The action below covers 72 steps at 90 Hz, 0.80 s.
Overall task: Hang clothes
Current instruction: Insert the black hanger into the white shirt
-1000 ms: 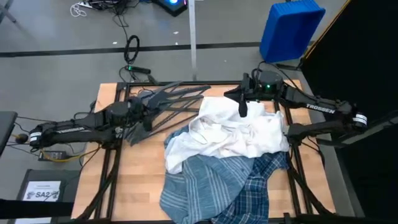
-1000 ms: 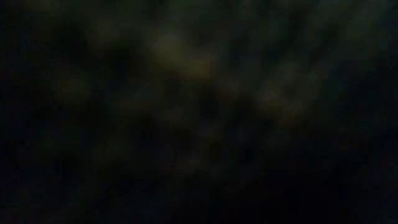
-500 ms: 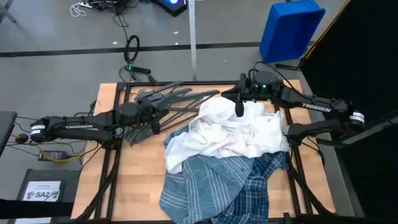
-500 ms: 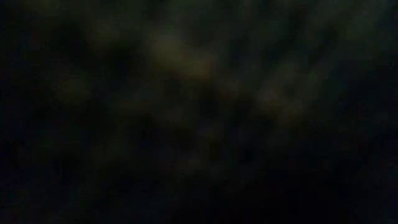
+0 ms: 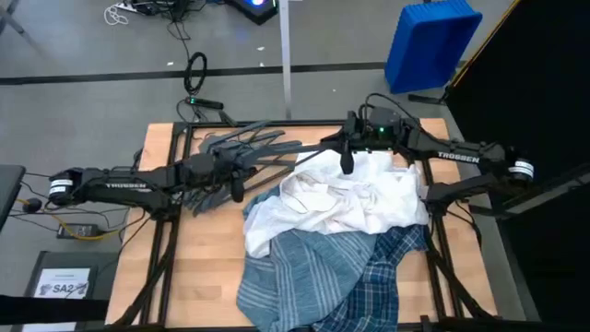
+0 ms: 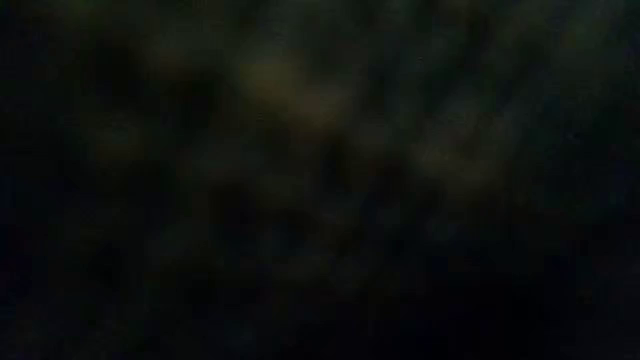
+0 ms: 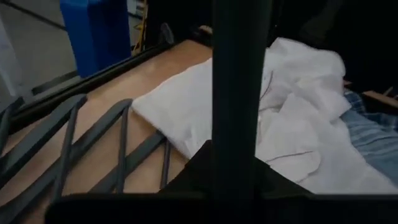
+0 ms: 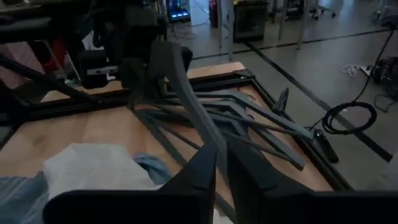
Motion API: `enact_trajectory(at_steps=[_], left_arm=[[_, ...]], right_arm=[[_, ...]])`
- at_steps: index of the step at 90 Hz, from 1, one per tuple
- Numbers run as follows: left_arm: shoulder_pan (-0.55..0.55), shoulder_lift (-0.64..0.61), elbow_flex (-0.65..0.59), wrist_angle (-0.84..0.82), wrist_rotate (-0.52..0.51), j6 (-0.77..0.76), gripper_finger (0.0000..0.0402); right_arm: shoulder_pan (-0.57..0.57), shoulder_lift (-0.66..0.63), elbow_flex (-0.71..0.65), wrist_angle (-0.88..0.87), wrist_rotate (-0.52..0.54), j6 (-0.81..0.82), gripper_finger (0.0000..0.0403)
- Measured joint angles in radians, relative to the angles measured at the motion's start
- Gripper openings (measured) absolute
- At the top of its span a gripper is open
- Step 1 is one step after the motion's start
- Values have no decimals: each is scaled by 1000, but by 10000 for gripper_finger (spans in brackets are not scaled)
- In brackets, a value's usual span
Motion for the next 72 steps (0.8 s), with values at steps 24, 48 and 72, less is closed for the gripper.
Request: enact_trajectory(at_steps=[24,48,72], left_arm=[[0,0,55,-65,14,-1,8],[-4,16,348,-456,-42,60,8],[-40,80,422,-535,-83,53,8]], right_arm=[[0,-6,0,-16,-8,-8,23],[1,-111,0,-18,-8,-26,29],[22,-196,1,-16,-29,14,41]])
